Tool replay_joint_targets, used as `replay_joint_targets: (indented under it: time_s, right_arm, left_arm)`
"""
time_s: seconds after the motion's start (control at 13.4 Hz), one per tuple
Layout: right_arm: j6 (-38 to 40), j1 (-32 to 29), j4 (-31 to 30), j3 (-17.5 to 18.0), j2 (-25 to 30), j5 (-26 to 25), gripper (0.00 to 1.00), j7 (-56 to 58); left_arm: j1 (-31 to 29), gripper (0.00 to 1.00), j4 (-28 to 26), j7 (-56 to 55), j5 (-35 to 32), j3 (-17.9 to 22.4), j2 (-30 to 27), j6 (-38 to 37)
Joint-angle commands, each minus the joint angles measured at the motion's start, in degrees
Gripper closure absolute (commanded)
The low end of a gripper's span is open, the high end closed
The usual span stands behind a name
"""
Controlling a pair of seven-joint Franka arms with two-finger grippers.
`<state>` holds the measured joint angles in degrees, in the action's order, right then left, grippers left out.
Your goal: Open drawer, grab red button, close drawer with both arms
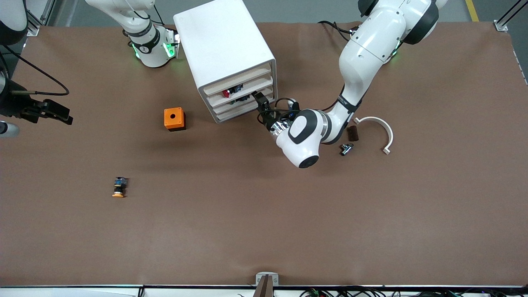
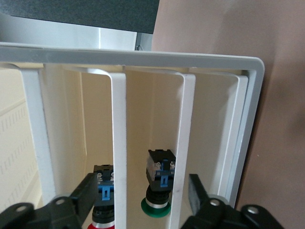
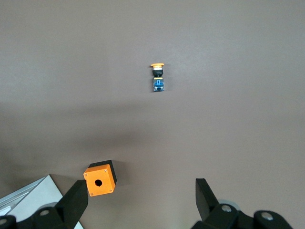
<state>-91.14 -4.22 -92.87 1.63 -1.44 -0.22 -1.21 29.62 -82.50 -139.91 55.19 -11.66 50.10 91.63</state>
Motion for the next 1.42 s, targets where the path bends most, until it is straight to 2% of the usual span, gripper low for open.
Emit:
replay_joint_targets:
  time_s: [0.0,0.07,0.52,0.97,1.35]
  right_arm:
    - [0.61,-0.52,0.05,0.4,0.04,-0.14,0.0,-0.2]
    - [0.61,-0.44,0.05,0.4,0.04,-0.14,0.0,-0.2]
    - [2.81,0.18,0.32,0.66,0.12,0.04,0.0,-6.17]
    - [4.21,2.11,0.93,0.75,0.21,1.01,0.0,-10.22]
    - [4.74,3.08,1.72,0.75,-0.14,0.92,0.0,-10.13]
  left_arm:
    - [0.53,0.19,1.47,-3.52,1.06,0.32,0.35,-1.01]
    - [0.61,0.19,1.56,-3.61,1.23,0.32,0.35,-1.01]
    - [1.05,0.35,1.56,-0.01,3.87,0.24,0.43,-2.6]
    - [2.72,0.4,1.47,0.7,4.4,0.06,1.05,-2.6]
    - [4.13,0.5,1.47,0.69,4.31,0.15,1.05,-2.6]
